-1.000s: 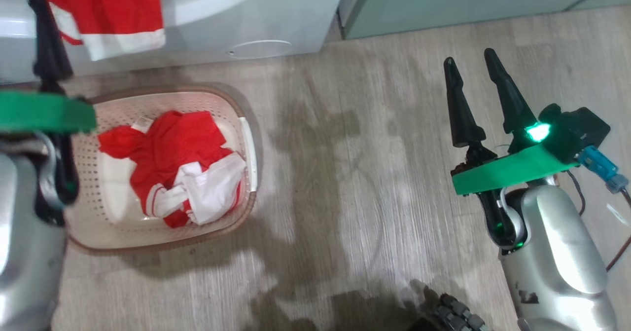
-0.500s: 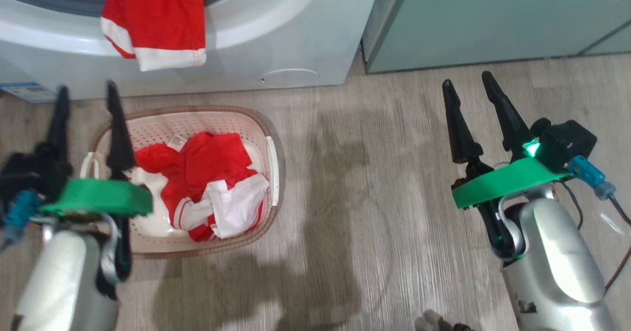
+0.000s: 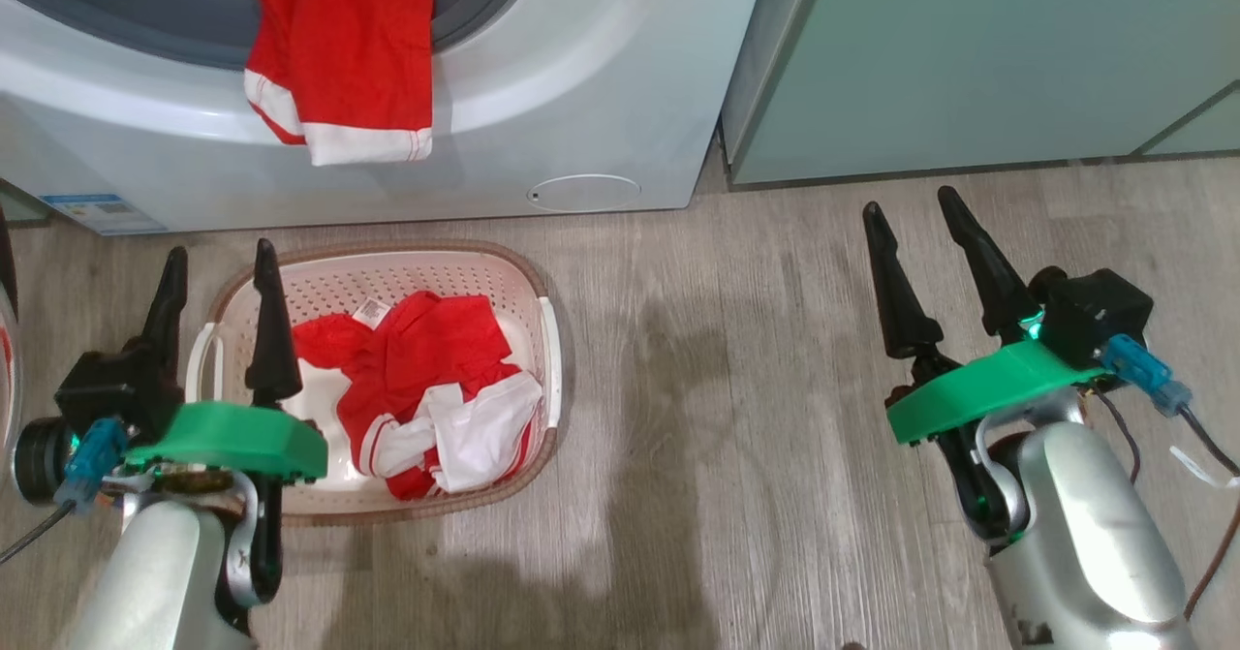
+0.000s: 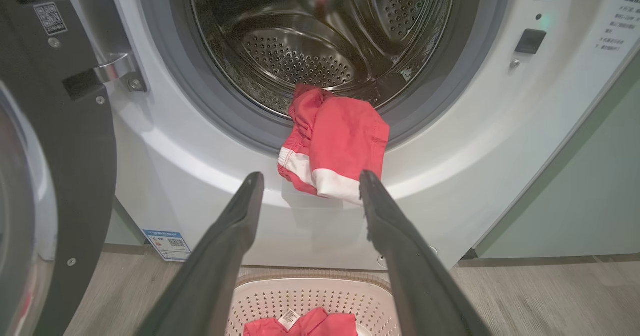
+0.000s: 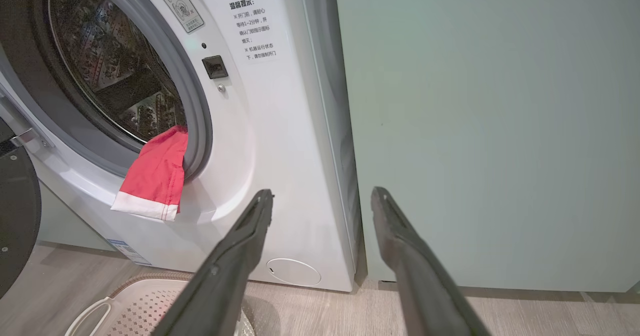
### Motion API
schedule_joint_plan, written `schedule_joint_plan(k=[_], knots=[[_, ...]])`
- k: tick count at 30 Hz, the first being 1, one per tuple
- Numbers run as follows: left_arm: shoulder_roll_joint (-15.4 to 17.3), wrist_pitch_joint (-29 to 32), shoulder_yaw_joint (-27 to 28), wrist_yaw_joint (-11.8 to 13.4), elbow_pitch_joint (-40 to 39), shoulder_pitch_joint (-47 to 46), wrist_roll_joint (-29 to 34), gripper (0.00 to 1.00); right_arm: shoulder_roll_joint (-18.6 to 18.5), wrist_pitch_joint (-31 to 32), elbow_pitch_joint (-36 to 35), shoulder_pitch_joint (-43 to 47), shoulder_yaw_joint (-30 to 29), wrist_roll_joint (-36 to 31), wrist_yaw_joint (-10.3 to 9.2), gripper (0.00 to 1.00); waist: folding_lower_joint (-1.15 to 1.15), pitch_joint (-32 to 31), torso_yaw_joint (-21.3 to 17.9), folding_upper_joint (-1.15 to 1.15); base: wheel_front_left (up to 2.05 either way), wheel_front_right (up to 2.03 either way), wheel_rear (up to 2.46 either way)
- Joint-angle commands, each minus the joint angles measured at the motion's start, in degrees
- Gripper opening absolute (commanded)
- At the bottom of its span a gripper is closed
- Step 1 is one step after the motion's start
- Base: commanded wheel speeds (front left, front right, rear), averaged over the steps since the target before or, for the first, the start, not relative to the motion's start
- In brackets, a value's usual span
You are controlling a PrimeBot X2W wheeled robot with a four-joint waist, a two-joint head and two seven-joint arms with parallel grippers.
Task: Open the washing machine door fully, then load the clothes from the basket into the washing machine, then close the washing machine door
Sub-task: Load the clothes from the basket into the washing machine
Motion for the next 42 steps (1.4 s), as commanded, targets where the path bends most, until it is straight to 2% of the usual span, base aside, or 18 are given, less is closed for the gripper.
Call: schedule_joint_plan(k=[1,17,21,27,35,42], knots=[[0.87,-0.28,1.78,-0.27,-1.34,-1.05,0.49,1.0,0.12,0.22,-1.92,0.23,0.96,-0.38,0.0,1.0,0.0,0.09,0.06,0.0,0.0,0.0,0.0],[1.02,-0.24,2.04,-0.93,-0.27,-2.62,0.24,1.0,0.12,0.47,-2.48,-0.02,1.18,-0.28,0.0,1.0,0.0,0.91,-0.19,0.0,0.0,0.0,0.0],[1.49,0.76,1.6,-1.91,-0.17,-5.58,-0.12,1.0,0.12,0.47,-3.03,-0.32,0.87,-0.24,0.0,1.0,0.0,2.1,0.14,0.0,0.0,0.0,0.0],[3.21,5.69,0.69,-5.19,2.72,-14.24,-1.72,1.0,0.12,0.23,-3.72,-1.62,1.9,0.42,0.0,1.0,0.0,4.89,-0.77,0.0,0.0,0.0,0.0],[7.11,14.96,0.79,-9.91,13.4,-29.1,-4.63,1.0,0.12,-1.29,-2.93,-3.91,4.85,2.54,0.0,1.0,0.0,9.87,-5.16,0.0,0.0,0.0,0.0],[11.26,22.4,0.83,-11.66,24.32,-39.65,-5.11,1.0,0.12,-2.65,-1.62,-5.55,6.9,5.5,0.0,1.0,0.0,13.44,-9.37,0.0,0.0,0.0,0.0]])
